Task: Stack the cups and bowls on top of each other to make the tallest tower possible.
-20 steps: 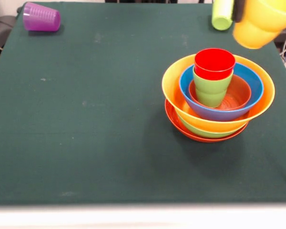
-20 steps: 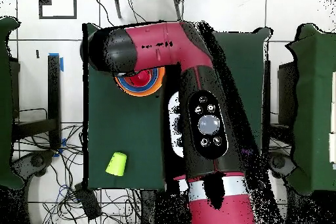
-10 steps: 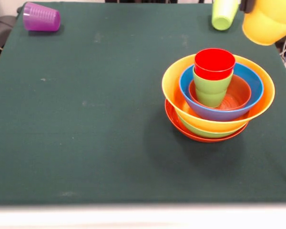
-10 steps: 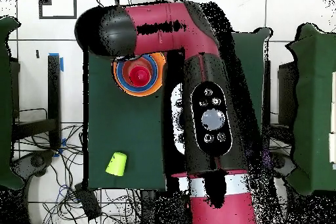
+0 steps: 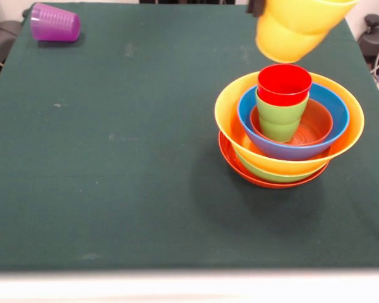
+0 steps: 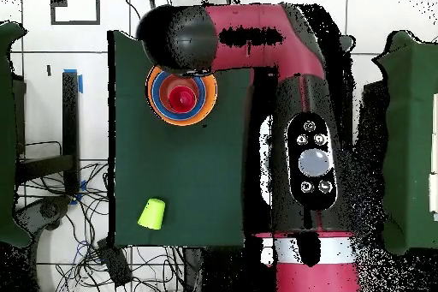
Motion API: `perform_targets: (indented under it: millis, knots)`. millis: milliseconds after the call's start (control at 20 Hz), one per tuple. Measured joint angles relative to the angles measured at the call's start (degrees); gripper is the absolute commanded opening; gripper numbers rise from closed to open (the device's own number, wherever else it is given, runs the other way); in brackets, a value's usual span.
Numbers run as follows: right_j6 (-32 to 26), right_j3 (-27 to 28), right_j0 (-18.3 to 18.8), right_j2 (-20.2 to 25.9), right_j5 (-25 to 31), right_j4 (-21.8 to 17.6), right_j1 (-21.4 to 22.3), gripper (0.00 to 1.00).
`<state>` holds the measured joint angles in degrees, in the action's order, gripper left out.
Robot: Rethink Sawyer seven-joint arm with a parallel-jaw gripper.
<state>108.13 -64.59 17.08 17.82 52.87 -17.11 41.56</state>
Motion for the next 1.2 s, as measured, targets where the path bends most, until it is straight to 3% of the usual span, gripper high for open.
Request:
perform_targets:
  millis: [1200]
  knots:
    - [0.0, -3.2, 0.3, -1.3, -2.3, 0.1, -0.2, 0.00]
